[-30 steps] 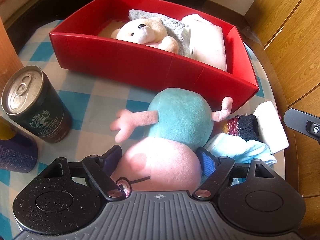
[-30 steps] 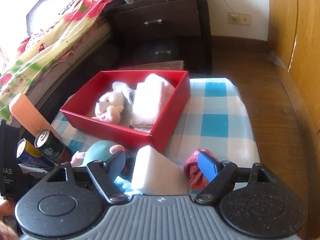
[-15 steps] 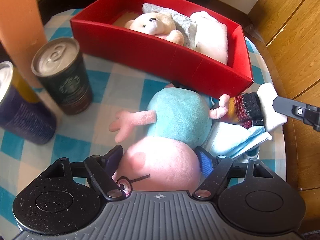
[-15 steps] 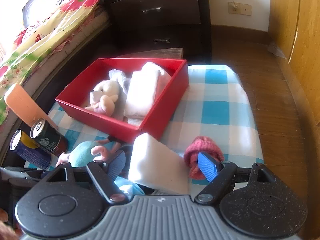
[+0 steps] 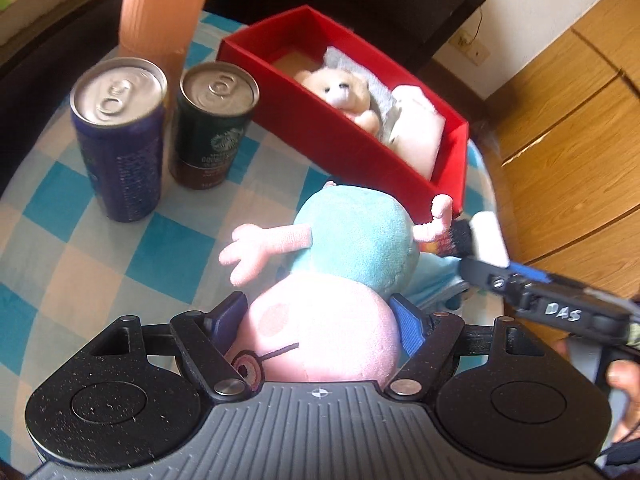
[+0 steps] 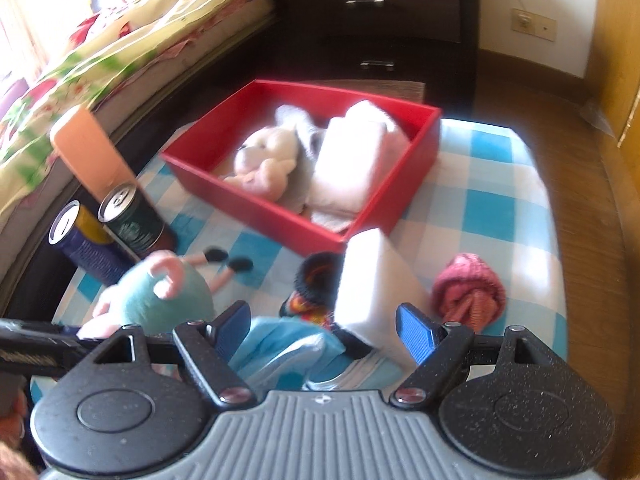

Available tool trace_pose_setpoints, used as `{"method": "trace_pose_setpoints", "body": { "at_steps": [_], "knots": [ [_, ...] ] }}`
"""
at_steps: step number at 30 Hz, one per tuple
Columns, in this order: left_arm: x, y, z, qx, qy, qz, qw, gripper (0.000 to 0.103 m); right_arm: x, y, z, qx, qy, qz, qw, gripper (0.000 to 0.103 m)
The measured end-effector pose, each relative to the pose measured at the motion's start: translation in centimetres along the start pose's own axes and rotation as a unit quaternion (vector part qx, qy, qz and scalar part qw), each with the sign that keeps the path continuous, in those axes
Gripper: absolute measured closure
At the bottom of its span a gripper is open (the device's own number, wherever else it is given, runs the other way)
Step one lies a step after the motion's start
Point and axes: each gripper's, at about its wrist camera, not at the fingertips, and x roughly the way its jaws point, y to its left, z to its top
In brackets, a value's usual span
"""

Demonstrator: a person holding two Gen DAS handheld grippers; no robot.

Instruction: Organize soft objects

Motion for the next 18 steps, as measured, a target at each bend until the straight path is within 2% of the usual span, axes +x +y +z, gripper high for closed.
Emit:
{"method": "trace_pose_setpoints", "body": {
  "at_steps": [12,18],
  "knots": [
    [-4.1,1.1,1.2,-0.026,-0.051,-0.046,0.9973,0.028,2.4,4.9,0.1,-0.085,0.018,0.031,0.996,0.044],
    [-5.3,3.0,1.2,-0.042,-0.06,-0.047,0.9962,0.028,1.5,4.8,1.3,-0.03,0.023,0.111,0.993,0.044]
  ]
}}
